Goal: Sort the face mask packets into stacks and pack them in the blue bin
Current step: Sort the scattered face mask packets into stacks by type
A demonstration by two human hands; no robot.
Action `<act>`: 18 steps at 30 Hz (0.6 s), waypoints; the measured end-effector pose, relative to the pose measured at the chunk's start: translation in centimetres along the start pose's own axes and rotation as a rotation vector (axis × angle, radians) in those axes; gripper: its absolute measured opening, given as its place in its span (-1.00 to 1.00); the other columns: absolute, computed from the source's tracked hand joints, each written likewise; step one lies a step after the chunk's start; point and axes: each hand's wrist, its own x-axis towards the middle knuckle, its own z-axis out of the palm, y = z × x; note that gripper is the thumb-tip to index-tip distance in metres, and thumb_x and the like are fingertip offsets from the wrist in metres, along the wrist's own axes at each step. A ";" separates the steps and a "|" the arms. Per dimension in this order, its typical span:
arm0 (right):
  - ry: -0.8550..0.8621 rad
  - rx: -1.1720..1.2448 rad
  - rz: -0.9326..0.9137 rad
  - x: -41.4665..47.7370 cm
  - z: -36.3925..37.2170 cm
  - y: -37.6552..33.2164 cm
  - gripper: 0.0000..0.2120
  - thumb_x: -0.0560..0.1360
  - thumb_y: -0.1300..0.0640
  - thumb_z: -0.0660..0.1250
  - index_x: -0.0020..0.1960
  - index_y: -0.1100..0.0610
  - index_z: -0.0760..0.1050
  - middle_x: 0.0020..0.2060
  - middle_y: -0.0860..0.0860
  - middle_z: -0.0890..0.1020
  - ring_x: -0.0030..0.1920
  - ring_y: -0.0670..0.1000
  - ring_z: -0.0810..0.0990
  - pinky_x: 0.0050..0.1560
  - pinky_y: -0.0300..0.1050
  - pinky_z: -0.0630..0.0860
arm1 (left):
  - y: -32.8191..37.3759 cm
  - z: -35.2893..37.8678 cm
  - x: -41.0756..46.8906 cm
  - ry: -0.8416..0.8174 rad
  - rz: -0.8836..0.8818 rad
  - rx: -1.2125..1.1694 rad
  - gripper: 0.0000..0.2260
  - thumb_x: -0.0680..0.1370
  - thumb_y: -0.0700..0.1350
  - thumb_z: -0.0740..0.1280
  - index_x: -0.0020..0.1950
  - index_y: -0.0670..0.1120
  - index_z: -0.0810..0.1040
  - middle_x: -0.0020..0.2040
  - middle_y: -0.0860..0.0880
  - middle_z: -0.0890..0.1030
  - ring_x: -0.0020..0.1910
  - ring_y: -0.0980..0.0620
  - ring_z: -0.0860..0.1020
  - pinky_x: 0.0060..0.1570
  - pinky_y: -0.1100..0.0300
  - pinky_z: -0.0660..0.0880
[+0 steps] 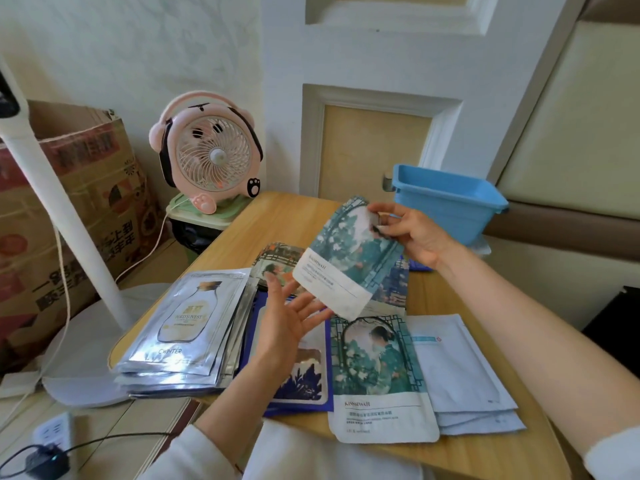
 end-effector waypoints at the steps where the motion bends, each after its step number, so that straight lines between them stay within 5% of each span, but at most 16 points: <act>1: -0.009 -0.040 0.019 0.0 -0.4 0.3 -0.62 0.46 0.55 0.11 0.06 0.18 0.49 -0.36 0.02 0.68 -0.32 -0.06 0.67 -0.29 -0.25 0.59 | 0.1 0.1 -0.2 -0.015 0.004 -0.015 -0.51 0.52 0.28 0.02 0.16 -0.05 0.47 -0.11 -0.13 0.70 -0.17 -0.08 0.67 -0.21 0.12 0.64; 5: -0.159 -0.240 0.120 -0.3 -2.1 1.3 -0.55 0.42 0.46 0.25 0.25 0.14 0.42 -0.31 -0.01 0.66 -0.26 -0.04 0.66 -0.26 -0.19 0.59 | 1.1 0.9 -1.0 -0.128 -0.088 0.279 -0.51 0.46 0.23 0.17 0.09 -0.15 0.56 -0.23 -0.09 0.64 -0.36 0.03 0.60 -0.44 0.25 0.55; 9: -0.308 -0.653 0.256 -0.9 -2.7 3.0 -0.57 0.42 0.41 0.34 0.24 0.14 0.49 -0.25 0.00 0.63 -0.28 -0.09 0.60 -0.31 -0.28 0.51 | 1.0 1.6 -1.7 -0.256 -0.246 0.698 -0.81 0.45 -0.07 0.42 -0.02 -0.14 0.55 -0.12 -0.08 0.67 -0.23 0.01 0.63 -0.24 0.21 0.58; 11: -0.080 -0.770 0.199 0.1 -3.5 4.9 -0.62 0.43 0.47 0.29 0.17 0.17 0.53 -0.19 0.05 0.65 -0.24 -0.06 0.63 -0.29 -0.25 0.54 | 0.4 1.6 -2.2 -0.259 -0.332 0.776 -0.89 0.51 -0.09 0.37 -0.05 -0.13 0.55 -0.06 -0.12 0.67 -0.15 -0.03 0.64 -0.10 0.11 0.59; 14: 0.361 -0.918 0.033 1.7 -6.3 7.2 -0.63 0.45 0.44 0.22 0.14 0.12 0.55 0.00 0.07 0.63 0.09 0.08 0.60 -0.05 -0.16 0.51 | -0.7 1.8 -3.1 -0.214 -0.397 0.930 -0.79 0.57 0.00 0.27 0.01 -0.15 0.53 0.04 -0.17 0.64 0.01 -0.11 0.62 0.04 -0.03 0.57; 18: 0.485 -1.202 0.122 1.9 -10.5 9.9 -0.54 0.48 0.26 0.25 0.37 0.06 0.40 0.34 0.09 0.46 0.32 0.14 0.43 0.27 -0.03 0.40 | -1.0 2.1 -3.6 -0.186 -0.382 1.134 -0.67 0.60 0.04 0.19 0.01 -0.23 0.53 -0.17 -0.07 0.62 -0.31 0.05 0.61 -0.32 0.17 0.61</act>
